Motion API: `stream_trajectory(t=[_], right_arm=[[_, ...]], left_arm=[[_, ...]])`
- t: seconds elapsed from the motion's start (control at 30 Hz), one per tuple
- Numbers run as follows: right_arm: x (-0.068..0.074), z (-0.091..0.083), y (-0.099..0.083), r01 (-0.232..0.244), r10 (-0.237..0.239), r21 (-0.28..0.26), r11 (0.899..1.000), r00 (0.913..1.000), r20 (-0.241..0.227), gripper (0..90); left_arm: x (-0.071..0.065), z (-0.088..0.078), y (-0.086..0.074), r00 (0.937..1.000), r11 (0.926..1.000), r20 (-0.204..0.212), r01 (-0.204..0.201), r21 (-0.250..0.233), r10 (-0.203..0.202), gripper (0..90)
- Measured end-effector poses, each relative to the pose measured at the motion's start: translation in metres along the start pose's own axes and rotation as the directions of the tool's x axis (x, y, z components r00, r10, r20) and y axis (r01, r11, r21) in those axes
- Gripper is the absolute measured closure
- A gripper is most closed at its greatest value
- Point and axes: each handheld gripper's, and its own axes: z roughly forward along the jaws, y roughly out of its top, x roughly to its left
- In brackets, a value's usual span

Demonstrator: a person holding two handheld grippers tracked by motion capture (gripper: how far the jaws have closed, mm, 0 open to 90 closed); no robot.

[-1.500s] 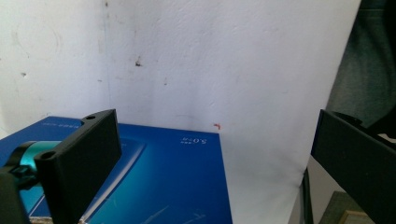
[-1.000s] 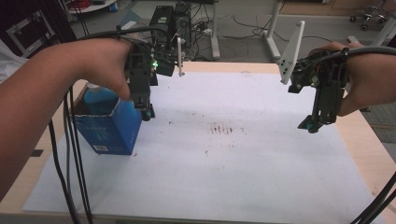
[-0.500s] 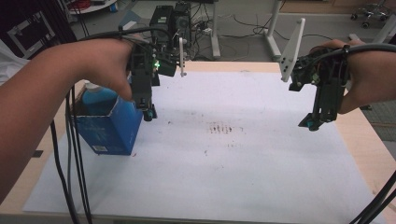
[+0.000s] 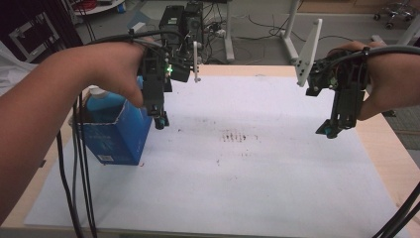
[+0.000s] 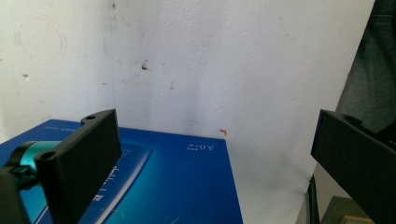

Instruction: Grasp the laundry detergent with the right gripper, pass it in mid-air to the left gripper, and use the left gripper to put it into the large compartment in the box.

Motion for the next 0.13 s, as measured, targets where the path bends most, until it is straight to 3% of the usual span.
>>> stream_trajectory(t=[0.13], right_arm=[[0.0015,-0.0006,0.0004,-0.003,0.002,0.005,1.000,1.0000,0.008,0.7]], left_arm=[[-0.0019,-0.0002,0.0007,1.0000,1.0000,-0.003,-0.003,-0.001,0.003,1.6]])
